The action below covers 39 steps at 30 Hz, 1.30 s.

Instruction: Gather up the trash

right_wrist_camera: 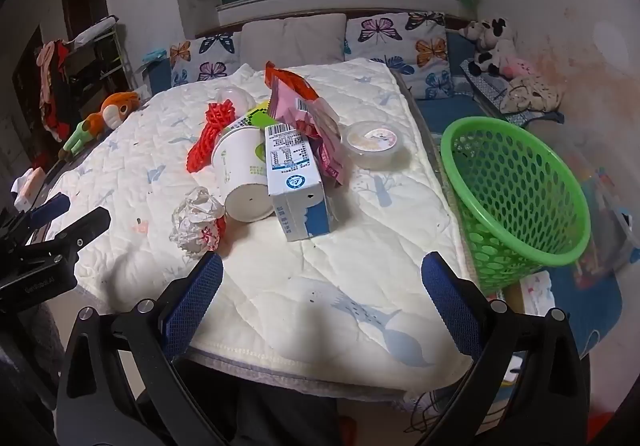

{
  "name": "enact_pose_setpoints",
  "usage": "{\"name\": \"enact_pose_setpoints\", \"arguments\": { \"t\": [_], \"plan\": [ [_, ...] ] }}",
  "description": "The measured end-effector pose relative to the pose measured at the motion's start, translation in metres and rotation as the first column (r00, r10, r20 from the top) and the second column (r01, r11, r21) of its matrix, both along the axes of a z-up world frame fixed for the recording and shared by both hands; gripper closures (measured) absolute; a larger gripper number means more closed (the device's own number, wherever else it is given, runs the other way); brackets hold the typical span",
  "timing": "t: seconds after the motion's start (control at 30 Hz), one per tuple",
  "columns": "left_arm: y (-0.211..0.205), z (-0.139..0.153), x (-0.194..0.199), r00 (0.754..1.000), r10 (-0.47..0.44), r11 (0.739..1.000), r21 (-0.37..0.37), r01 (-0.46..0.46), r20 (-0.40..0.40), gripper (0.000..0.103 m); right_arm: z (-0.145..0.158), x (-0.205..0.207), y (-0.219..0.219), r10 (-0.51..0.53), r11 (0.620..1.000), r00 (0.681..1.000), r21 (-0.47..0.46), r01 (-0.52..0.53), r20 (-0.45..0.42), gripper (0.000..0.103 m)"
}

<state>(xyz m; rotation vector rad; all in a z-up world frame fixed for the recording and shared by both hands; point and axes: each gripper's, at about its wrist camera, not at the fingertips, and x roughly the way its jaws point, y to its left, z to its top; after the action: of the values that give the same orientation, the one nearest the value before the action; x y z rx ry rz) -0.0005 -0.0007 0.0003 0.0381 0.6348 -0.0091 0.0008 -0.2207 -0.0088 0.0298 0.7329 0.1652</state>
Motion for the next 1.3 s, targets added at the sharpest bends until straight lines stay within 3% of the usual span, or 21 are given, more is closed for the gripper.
{"name": "enact_pose_setpoints", "arguments": {
  "t": [1.3],
  "plan": [
    [-0.008, -0.005, 0.001, 0.999, -0.038, 0.999, -0.020, 0.037, -0.026, 0.007, 0.002, -0.001, -0.002, -0.002, 1.000, 1.000, -0.003, 0.002, 0.009, 0.005]
  ]
}}
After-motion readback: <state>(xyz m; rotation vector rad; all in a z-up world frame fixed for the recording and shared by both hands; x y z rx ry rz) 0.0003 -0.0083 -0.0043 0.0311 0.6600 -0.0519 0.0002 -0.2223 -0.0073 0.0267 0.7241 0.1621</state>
